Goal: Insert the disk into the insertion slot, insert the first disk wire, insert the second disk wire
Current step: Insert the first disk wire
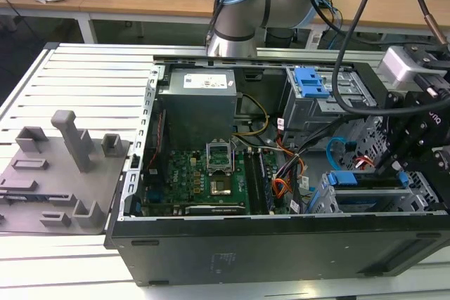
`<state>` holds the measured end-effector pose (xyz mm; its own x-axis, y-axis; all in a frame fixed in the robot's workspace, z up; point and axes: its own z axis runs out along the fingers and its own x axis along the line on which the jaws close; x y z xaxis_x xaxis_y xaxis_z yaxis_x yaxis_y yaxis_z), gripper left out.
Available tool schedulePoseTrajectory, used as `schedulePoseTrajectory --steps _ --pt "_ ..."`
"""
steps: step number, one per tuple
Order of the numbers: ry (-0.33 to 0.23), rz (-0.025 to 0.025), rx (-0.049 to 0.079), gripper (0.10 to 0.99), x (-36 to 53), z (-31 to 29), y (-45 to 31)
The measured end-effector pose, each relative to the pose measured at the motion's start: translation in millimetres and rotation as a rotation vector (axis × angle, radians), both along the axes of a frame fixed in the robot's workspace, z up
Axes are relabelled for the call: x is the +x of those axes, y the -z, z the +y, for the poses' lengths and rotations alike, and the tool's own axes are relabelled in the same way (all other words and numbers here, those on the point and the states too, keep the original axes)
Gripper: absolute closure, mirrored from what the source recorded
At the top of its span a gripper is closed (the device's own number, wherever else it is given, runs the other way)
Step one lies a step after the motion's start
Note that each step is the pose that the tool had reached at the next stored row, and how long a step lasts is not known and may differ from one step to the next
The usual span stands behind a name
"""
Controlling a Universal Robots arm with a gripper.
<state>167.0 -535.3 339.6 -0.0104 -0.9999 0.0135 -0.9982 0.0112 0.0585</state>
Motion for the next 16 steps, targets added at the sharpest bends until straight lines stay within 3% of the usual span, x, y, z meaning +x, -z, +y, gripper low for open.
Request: schedulePoseTrajectory --steps 11,13,14,15,16 --pt "0.0 0.0008 0.006 0.918 0.0 -1.3 4.1" --pt "0.0 0.0005 0.006 0.906 0.0 -1.4 4.0" --pt "0.0 0.0005 0.005 0.839 0.0 -1.4 3.8" --pt "0.0 0.0005 0.005 0.839 0.0 -1.4 0.0" --pt "0.0 0.0005 0.005 0.839 0.0 -1.4 -9.3"
